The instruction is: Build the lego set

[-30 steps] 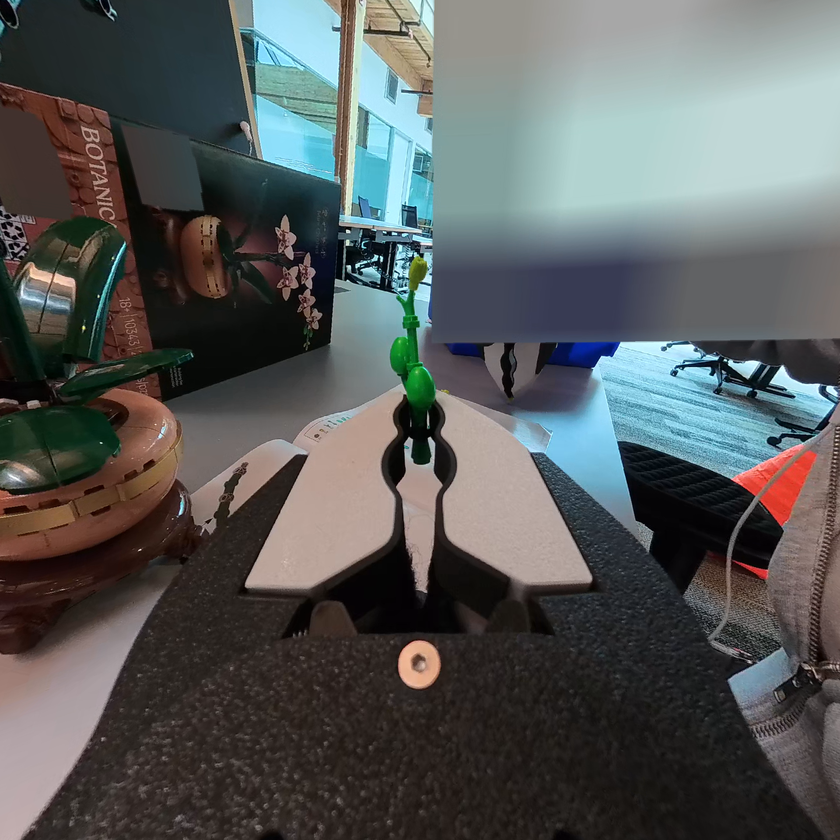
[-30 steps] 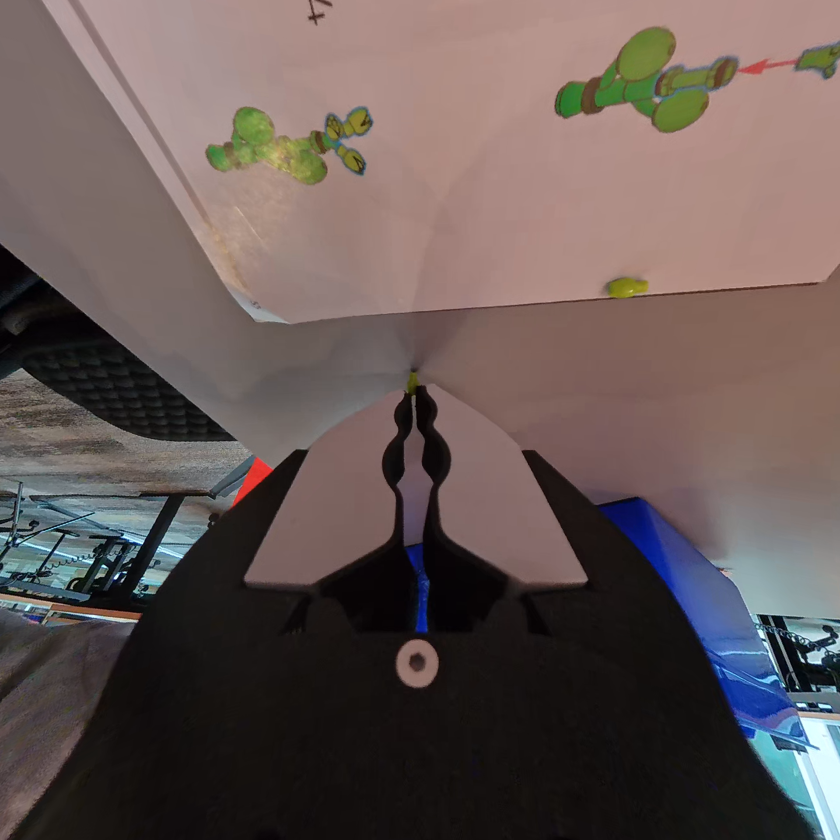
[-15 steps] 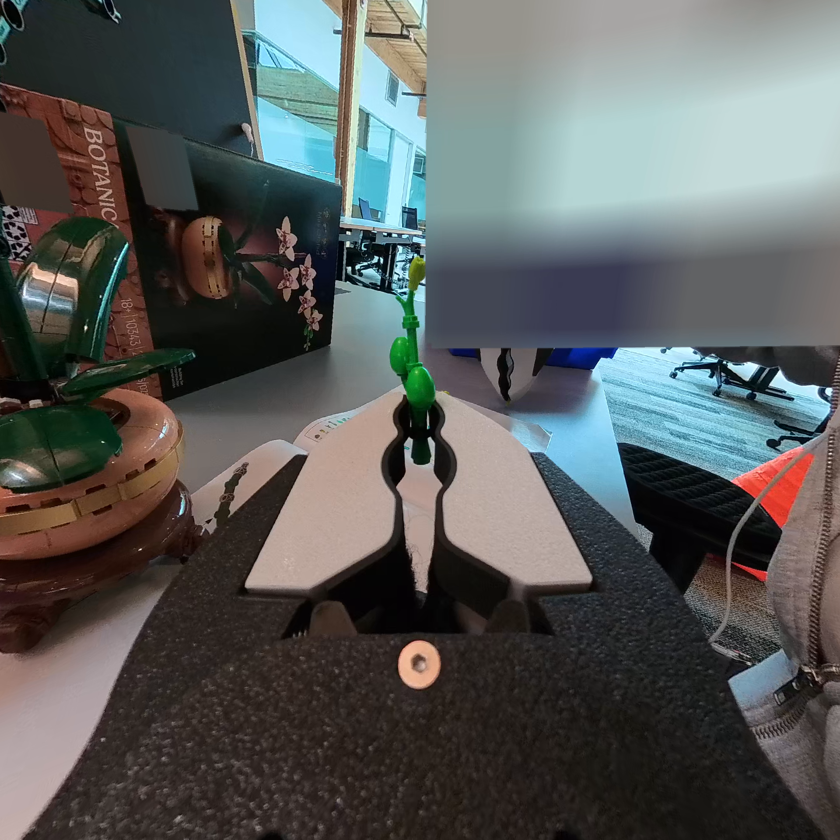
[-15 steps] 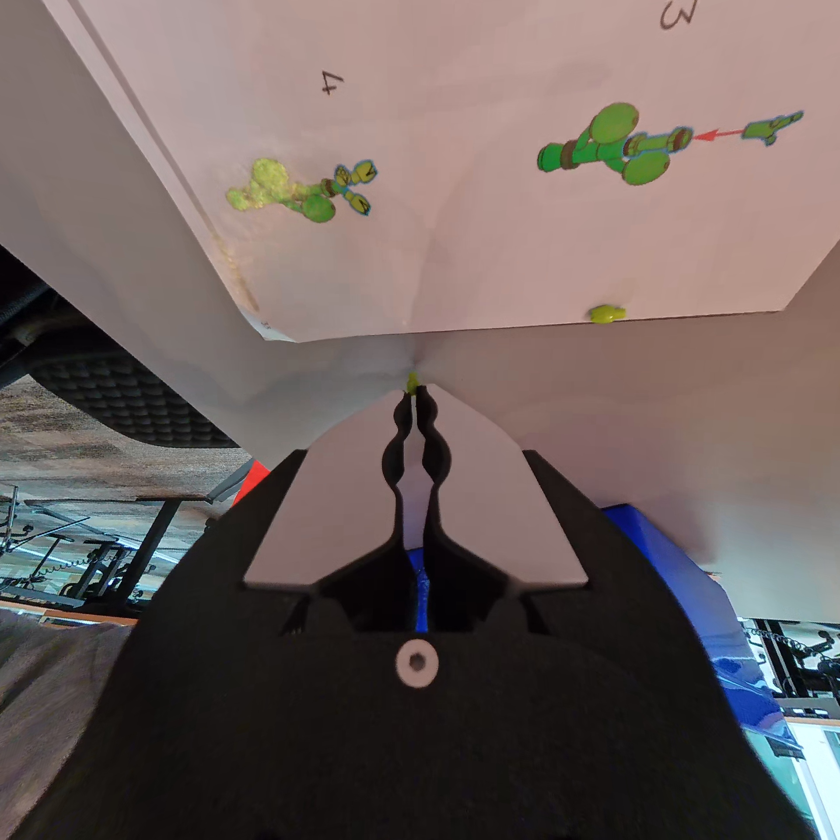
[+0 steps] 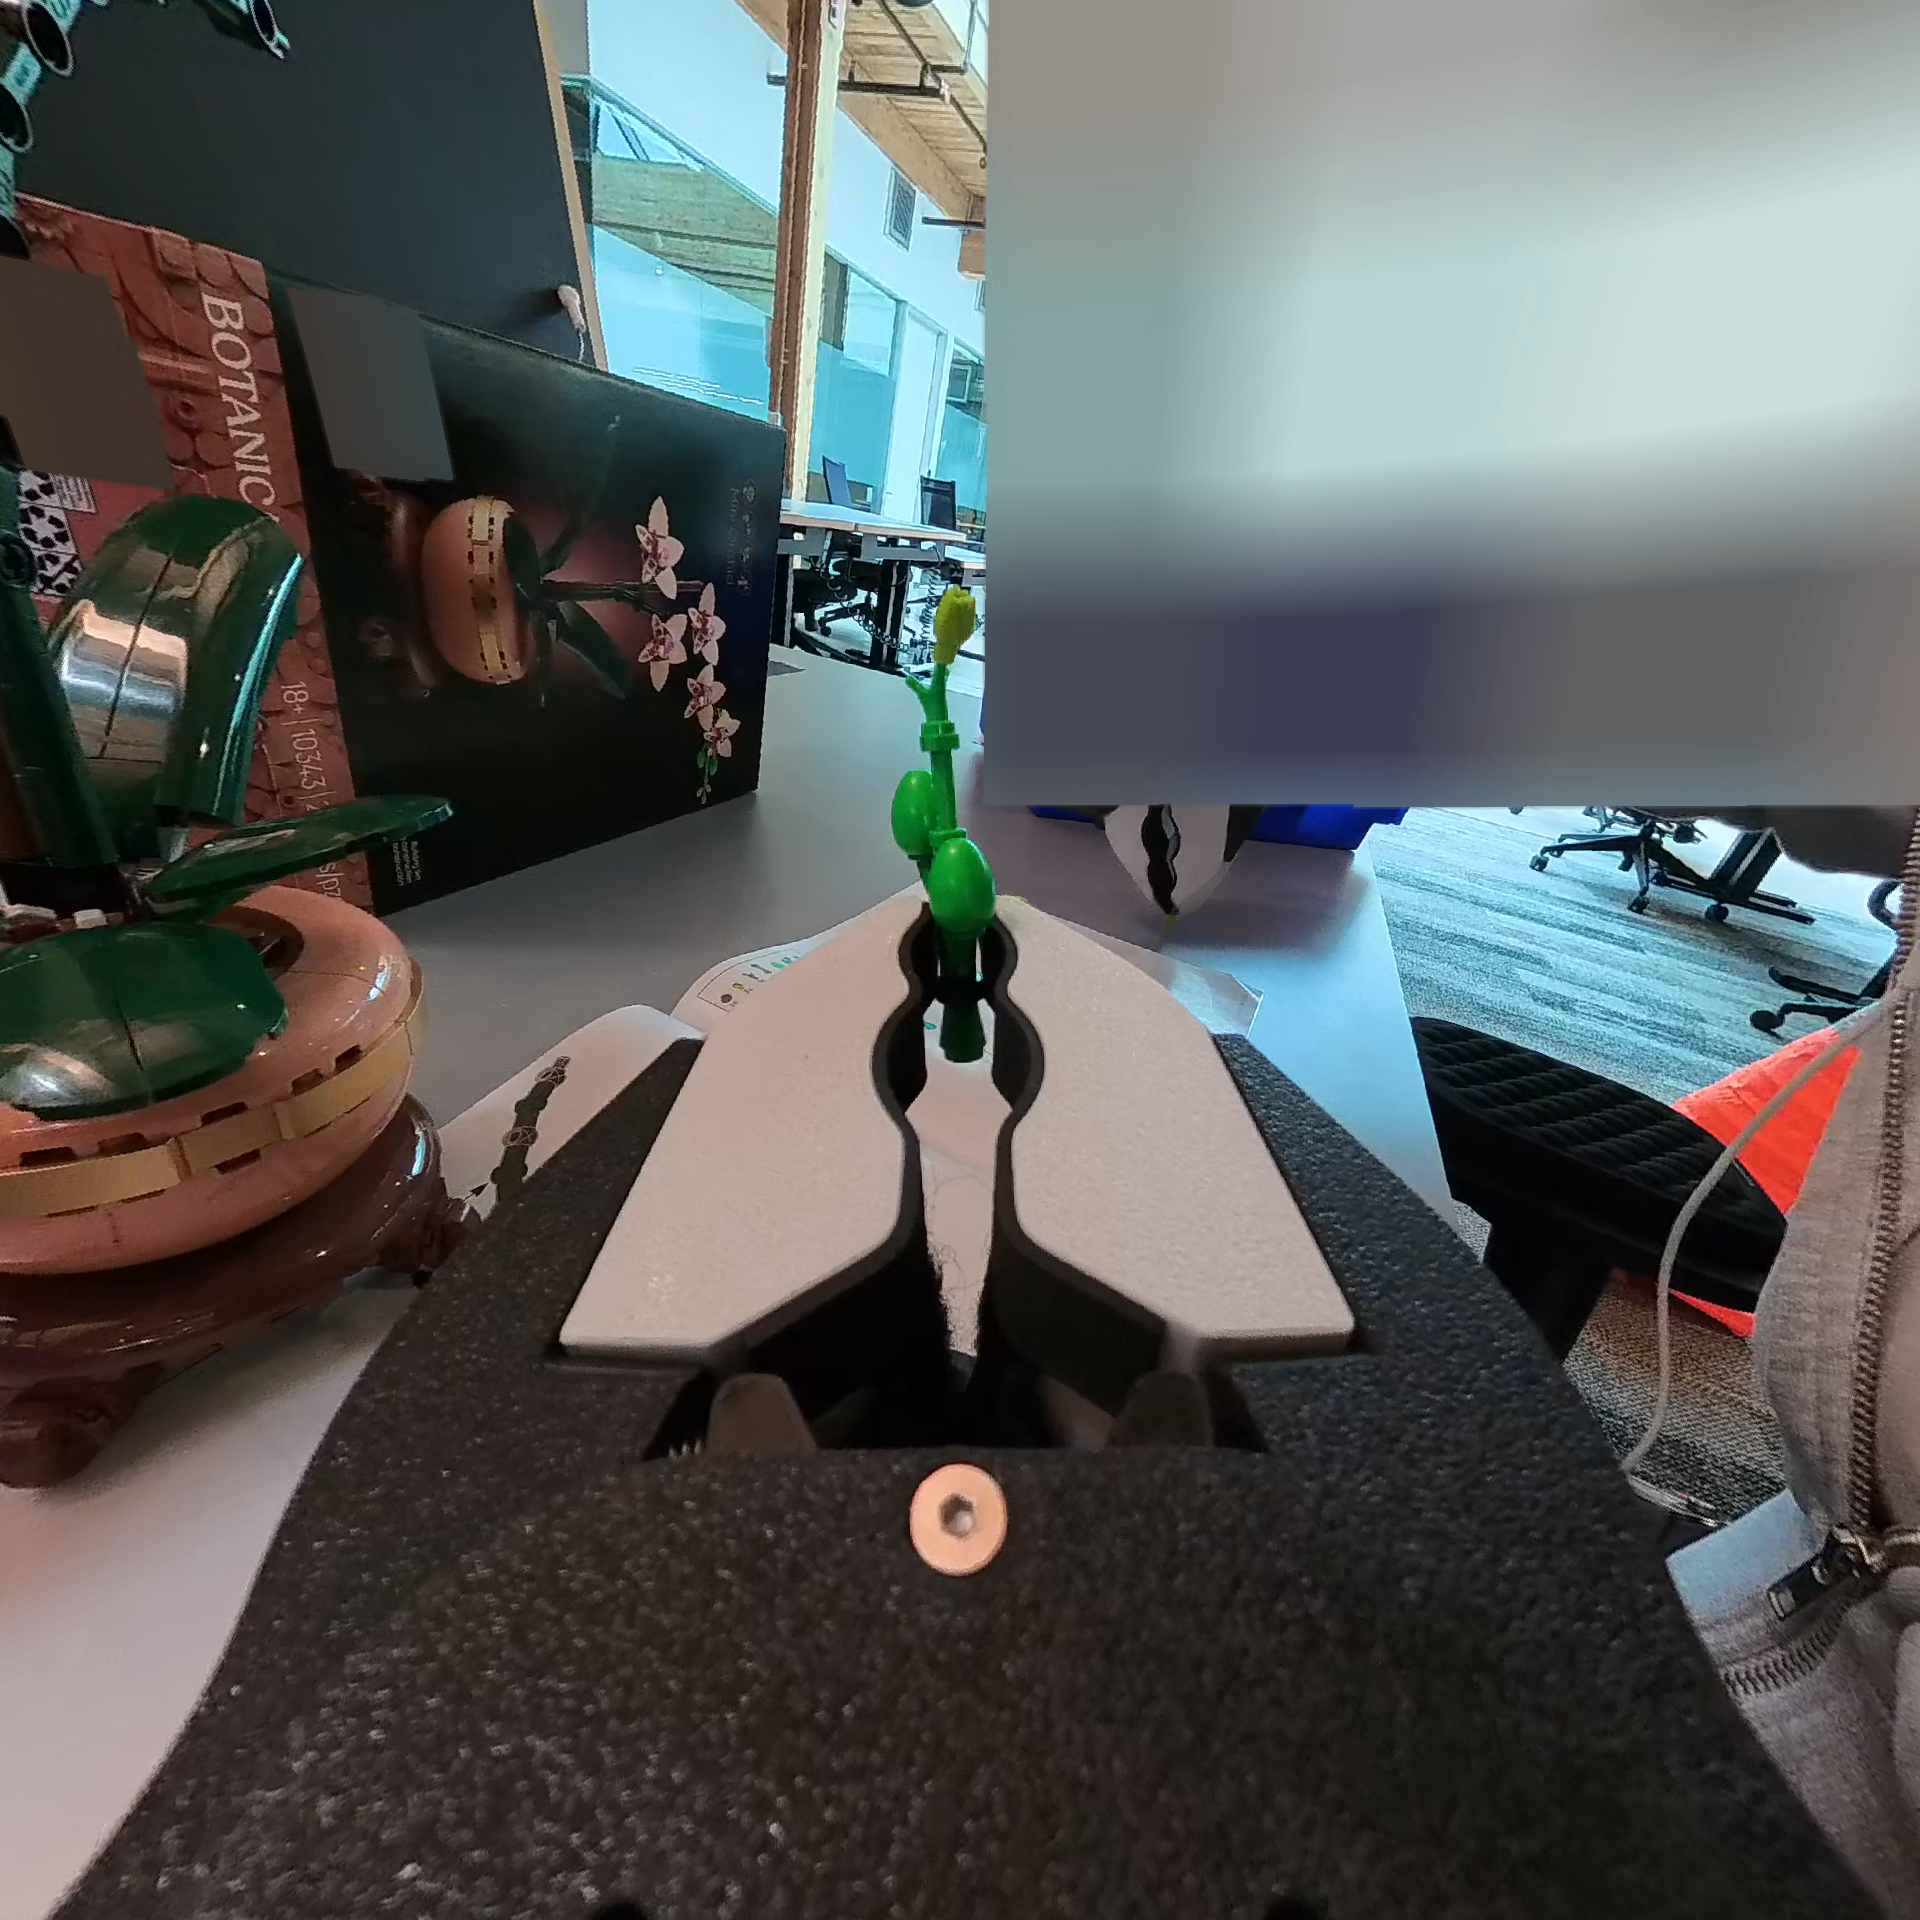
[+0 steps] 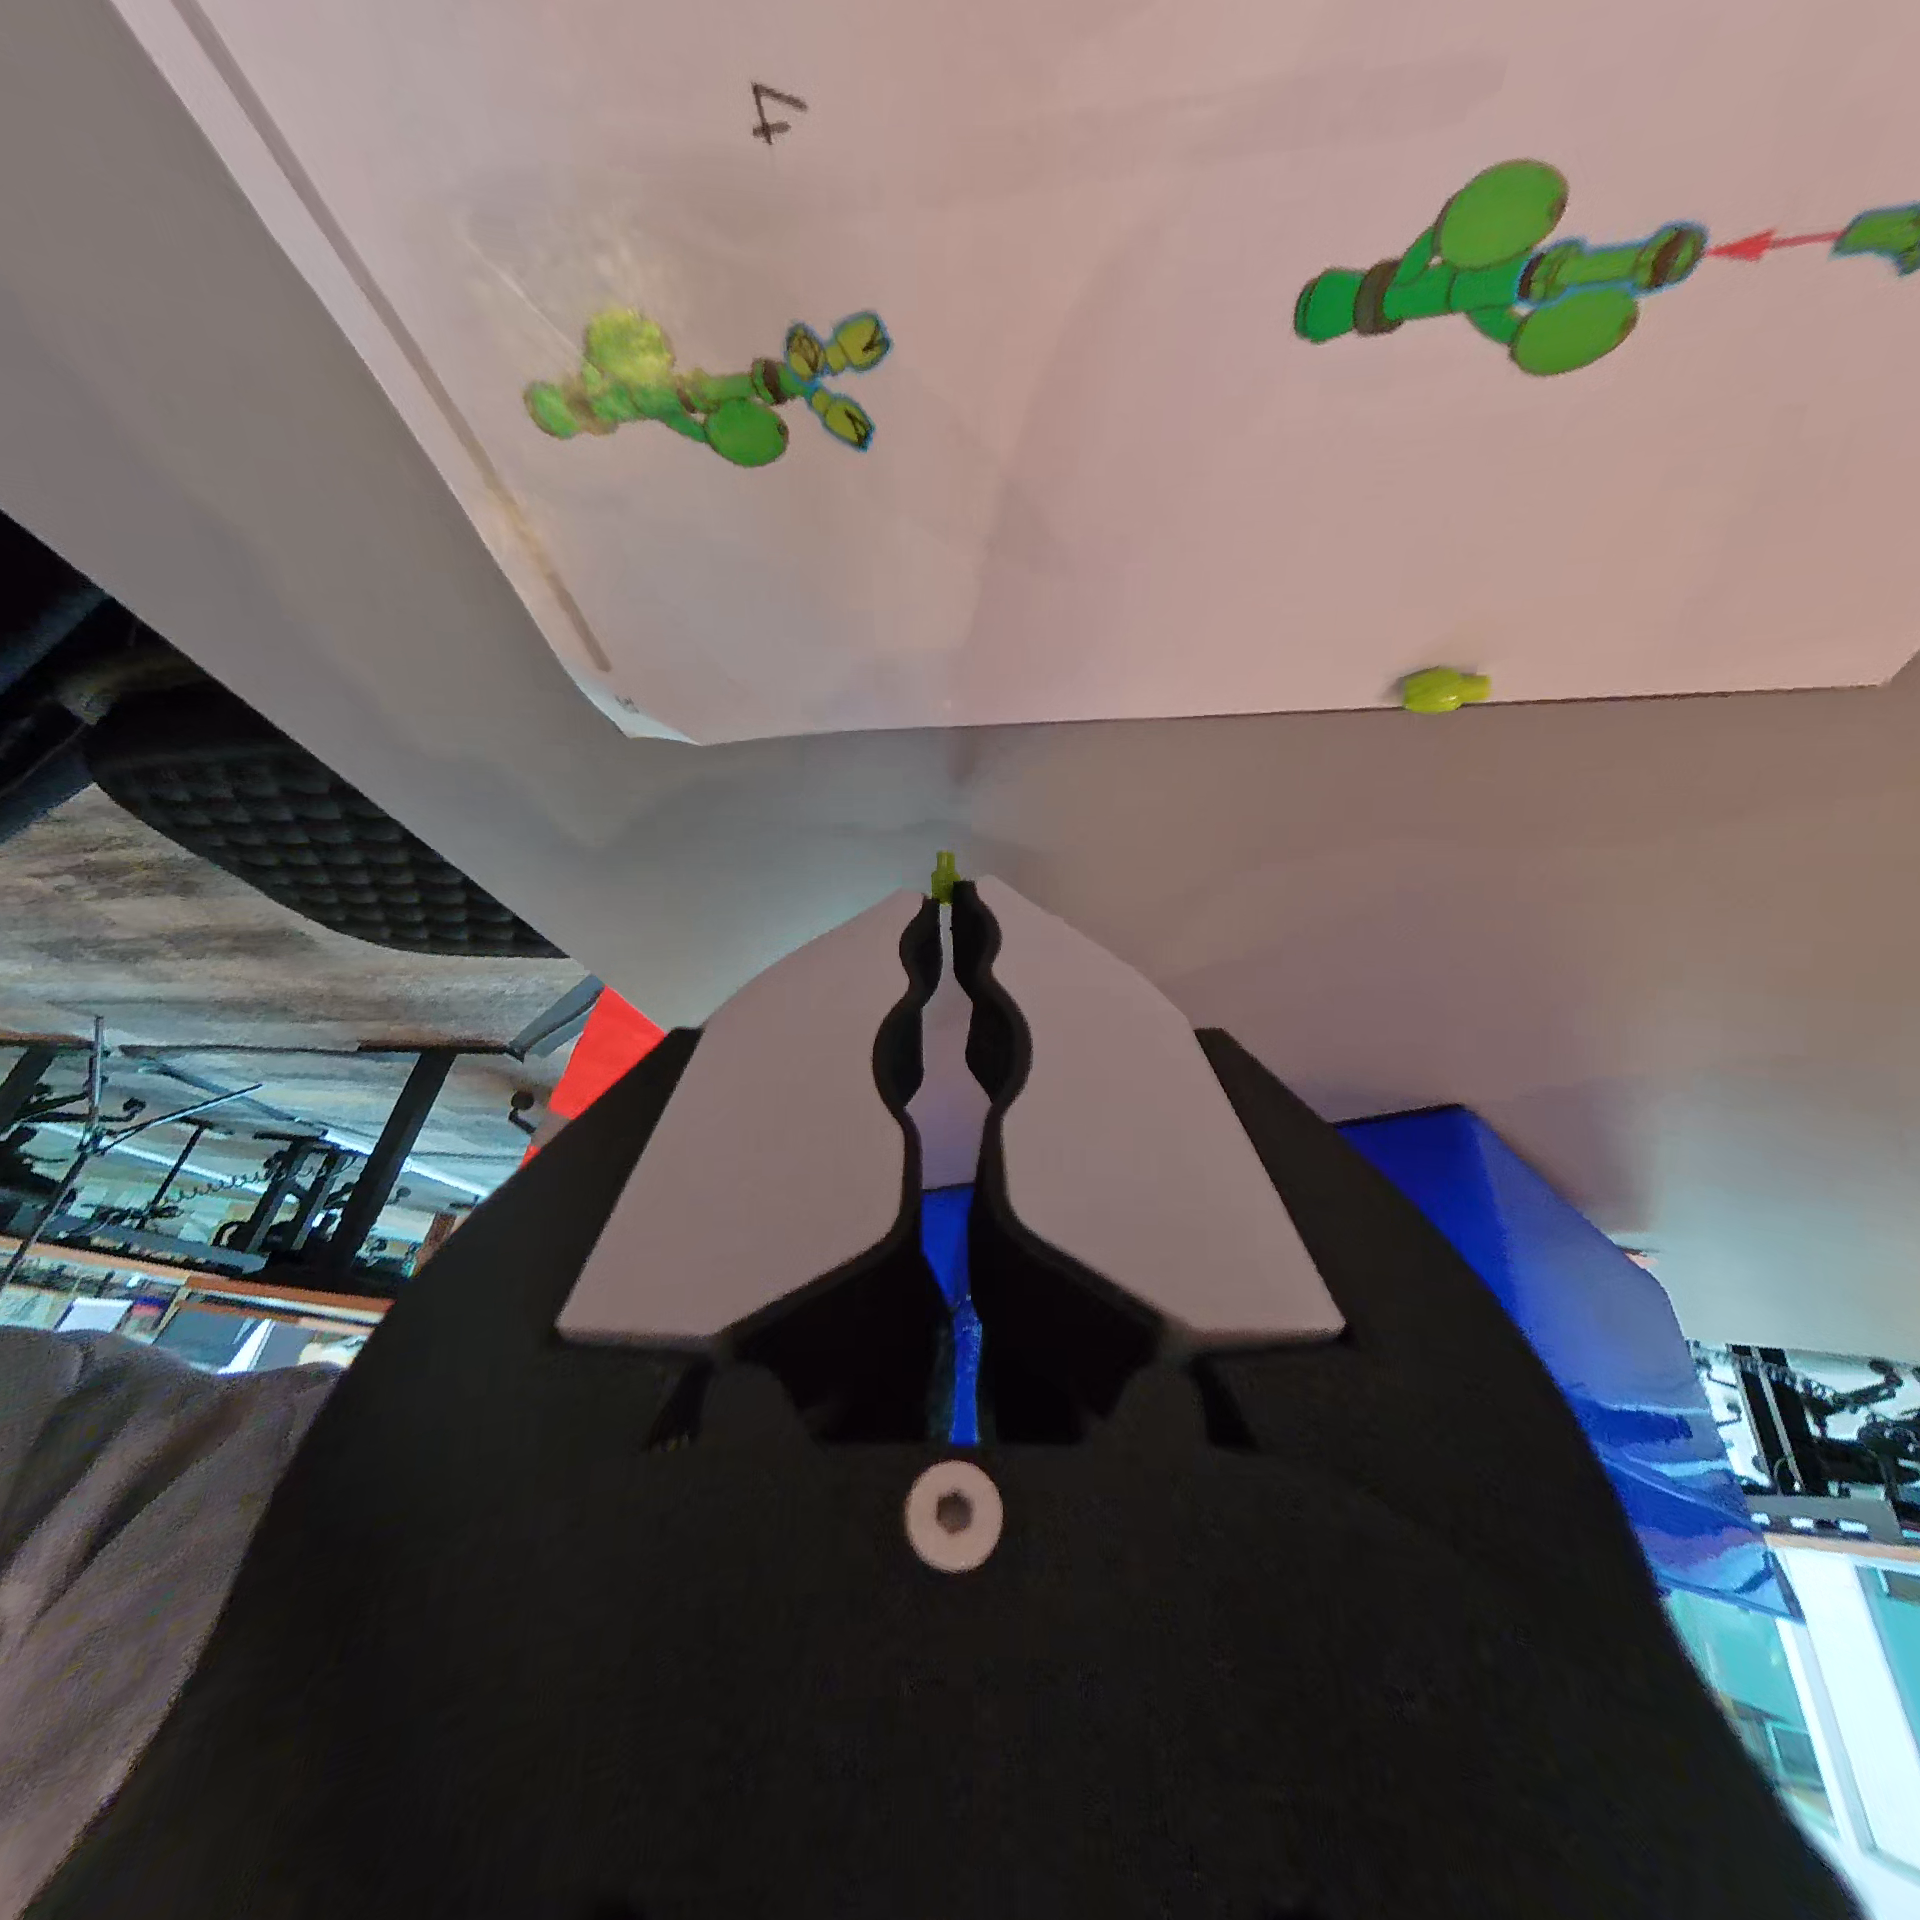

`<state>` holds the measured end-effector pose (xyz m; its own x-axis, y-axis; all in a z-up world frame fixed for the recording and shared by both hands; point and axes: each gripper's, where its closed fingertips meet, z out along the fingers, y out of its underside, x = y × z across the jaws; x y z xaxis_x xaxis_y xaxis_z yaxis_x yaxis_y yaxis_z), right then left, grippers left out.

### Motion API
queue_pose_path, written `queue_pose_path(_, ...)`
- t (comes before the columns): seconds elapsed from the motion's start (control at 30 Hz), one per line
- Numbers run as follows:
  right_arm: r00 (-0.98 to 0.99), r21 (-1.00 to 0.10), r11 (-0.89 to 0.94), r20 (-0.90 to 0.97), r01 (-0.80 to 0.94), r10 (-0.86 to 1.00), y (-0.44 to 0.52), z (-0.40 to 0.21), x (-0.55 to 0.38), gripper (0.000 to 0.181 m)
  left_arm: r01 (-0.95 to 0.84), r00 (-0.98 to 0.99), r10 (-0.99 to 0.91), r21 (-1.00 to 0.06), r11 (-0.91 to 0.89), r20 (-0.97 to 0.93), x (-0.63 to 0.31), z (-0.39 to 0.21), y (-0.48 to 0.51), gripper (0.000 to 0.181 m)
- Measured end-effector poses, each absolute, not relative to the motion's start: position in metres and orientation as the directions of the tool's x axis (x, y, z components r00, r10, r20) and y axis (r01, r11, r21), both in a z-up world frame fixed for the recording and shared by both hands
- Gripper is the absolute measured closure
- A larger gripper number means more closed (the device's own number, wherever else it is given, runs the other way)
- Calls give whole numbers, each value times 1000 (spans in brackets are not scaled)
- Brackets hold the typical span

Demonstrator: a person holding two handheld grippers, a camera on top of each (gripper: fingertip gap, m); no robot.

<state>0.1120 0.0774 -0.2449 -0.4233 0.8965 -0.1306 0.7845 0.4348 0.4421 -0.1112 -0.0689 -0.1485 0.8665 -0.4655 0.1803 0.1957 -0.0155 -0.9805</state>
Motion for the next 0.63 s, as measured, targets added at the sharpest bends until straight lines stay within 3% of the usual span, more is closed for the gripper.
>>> queue_pose_path(0.3,-374,545,375,-118,750,920,83,-243,121,179,200,867,-463,-980,-16,184,-112,-148,-69,175)
queue_pose_path(0.63,-344,584,342,-112,736,932,84,-244,123,179,201,868,-462,-980,-7,181,-113,-147,-71,175)
